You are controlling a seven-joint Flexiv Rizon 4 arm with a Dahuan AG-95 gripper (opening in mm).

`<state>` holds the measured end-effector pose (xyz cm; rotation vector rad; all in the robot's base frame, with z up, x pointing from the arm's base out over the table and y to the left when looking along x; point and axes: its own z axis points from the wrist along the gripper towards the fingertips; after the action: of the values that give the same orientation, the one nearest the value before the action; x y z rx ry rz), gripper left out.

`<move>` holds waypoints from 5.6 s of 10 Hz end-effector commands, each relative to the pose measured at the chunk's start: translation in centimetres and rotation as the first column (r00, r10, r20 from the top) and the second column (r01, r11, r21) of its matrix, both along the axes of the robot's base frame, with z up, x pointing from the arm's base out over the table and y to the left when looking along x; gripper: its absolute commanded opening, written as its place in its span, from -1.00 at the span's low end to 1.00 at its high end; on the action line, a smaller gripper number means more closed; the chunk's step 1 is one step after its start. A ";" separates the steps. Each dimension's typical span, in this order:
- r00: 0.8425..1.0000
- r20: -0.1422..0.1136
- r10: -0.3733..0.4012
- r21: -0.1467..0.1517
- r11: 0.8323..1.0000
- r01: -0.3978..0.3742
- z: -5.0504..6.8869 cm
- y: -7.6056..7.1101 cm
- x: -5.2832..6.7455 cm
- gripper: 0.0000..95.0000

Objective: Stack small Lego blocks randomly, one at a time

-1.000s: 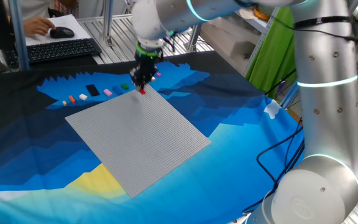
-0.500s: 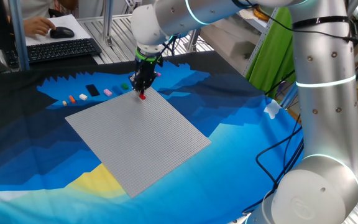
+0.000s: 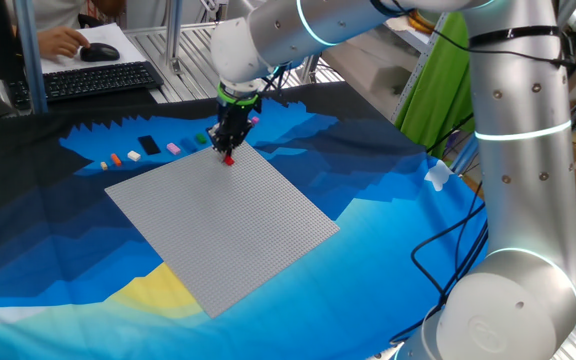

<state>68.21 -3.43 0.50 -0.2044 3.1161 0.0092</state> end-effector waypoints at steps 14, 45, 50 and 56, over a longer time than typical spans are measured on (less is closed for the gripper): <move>1.000 0.007 0.019 -0.007 1.000 -0.019 -0.1 0.2 0.0 -1.00; 0.999 0.036 -0.008 -0.012 1.000 0.008 2.0 0.4 2.2 -0.20; 0.999 0.039 -0.023 0.002 1.000 0.023 1.5 0.7 6.0 -0.20; 0.996 0.032 -0.079 0.012 0.997 0.078 2.2 3.4 6.4 -0.20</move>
<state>74.42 0.19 2.74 -0.0771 3.0884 0.0217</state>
